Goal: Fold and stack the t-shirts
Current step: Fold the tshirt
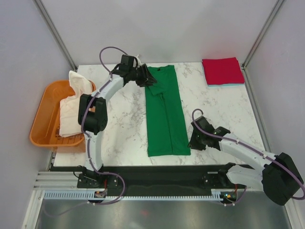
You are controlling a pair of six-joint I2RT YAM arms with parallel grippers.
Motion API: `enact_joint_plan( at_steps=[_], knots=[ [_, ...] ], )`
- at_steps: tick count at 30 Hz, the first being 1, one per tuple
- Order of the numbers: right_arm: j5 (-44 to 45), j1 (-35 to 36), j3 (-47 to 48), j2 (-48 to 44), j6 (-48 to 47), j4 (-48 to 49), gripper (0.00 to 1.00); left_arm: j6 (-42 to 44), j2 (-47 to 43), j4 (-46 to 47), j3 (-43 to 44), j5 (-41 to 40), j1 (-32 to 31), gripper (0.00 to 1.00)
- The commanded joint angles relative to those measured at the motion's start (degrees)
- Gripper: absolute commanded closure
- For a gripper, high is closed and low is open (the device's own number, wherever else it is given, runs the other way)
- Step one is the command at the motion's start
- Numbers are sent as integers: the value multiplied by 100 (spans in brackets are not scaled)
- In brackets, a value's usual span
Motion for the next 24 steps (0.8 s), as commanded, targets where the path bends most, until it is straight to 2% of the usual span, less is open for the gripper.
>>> enact_joint_plan(
  at_steps=[1, 2, 6, 7, 9, 10, 13, 16, 20, 21, 24],
  knots=[
    [411, 33, 723, 113, -356, -389, 68, 191, -1252, 87, -858, 69, -1, 53],
    [466, 24, 899, 183, -513, -381, 67, 165, -1445, 69, -1286, -10, 25, 53],
    [965, 33, 2129, 1210, -1489, -13, 67, -257, -2367, -36, -2098, -124, 270, 54],
    [1089, 42, 2662, 1439, -1951, 127, 67, -258, -2544, -45, -2212, -133, 367, 54],
    [1485, 33, 3280, 2238, -2332, 392, 67, -188, -3113, -141, -2389, -134, 481, 54],
    [1564, 42, 3997, 2528, -2673, 419, 67, -179, -3291, -211, -2407, -134, 621, 54],
    [1854, 42, 5290, 3644, -3203, 515, 67, -187, -4080, -273, -2538, -134, 929, 54],
    [2039, 86, 6232, 4585, -4036, 761, 67, -258, -4679, -476, -2916, -388, 1088, 53],
    [2258, 322, 6895, 5604, -5416, 1296, 66, -187, -5154, -511, -3643, -476, 1194, 53],
    [2294, 367, 6939, 5694, -6019, 1437, 66, -196, -5235, -502, -3777, -546, 1194, 54],
    [2234, 499, 6869, 5967, -7058, 2044, 63, -161, -5577, -502, -4313, -791, 1194, 54]
  ],
)
